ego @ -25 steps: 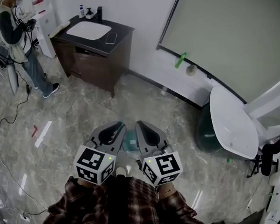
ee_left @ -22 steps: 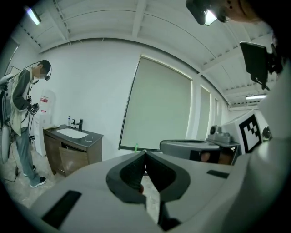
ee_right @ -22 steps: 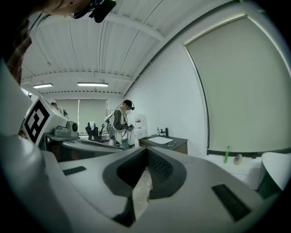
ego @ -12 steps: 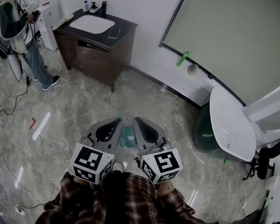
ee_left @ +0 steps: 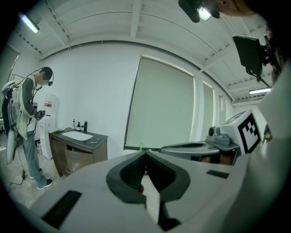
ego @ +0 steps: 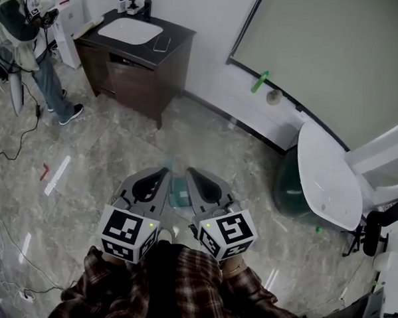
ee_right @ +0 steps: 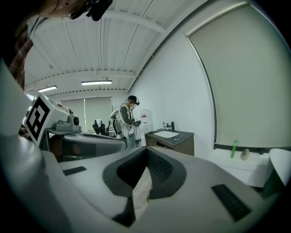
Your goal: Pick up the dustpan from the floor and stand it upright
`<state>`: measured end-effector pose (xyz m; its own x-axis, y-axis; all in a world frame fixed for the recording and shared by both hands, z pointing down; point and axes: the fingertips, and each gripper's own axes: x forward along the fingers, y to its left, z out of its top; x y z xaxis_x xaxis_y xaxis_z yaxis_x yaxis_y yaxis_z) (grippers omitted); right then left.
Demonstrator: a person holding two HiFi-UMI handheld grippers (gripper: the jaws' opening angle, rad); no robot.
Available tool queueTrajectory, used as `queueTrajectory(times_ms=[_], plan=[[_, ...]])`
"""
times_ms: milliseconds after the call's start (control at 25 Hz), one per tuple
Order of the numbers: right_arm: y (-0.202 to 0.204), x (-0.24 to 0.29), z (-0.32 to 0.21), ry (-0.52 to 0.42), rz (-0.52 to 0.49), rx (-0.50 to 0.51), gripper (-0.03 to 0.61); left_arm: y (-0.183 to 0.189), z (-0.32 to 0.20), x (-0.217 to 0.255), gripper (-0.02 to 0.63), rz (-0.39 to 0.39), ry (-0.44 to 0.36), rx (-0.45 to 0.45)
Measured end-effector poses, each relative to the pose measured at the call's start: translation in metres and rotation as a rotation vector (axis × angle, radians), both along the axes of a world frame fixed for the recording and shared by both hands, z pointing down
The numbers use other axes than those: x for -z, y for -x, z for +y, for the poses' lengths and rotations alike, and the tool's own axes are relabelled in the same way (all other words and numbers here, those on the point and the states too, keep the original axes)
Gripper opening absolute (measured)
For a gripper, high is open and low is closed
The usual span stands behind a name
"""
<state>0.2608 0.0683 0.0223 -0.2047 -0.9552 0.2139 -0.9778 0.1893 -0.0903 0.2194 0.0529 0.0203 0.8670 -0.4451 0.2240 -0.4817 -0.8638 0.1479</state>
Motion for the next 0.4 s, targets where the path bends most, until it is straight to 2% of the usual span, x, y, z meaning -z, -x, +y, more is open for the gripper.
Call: queueTrajectory(times_ms=[400], plan=[[0.003, -0.011, -0.009, 0.017, -0.016, 0.018, 0.011, 0.008, -0.009, -0.007, 0.011, 0.013, 0.036, 0.030]])
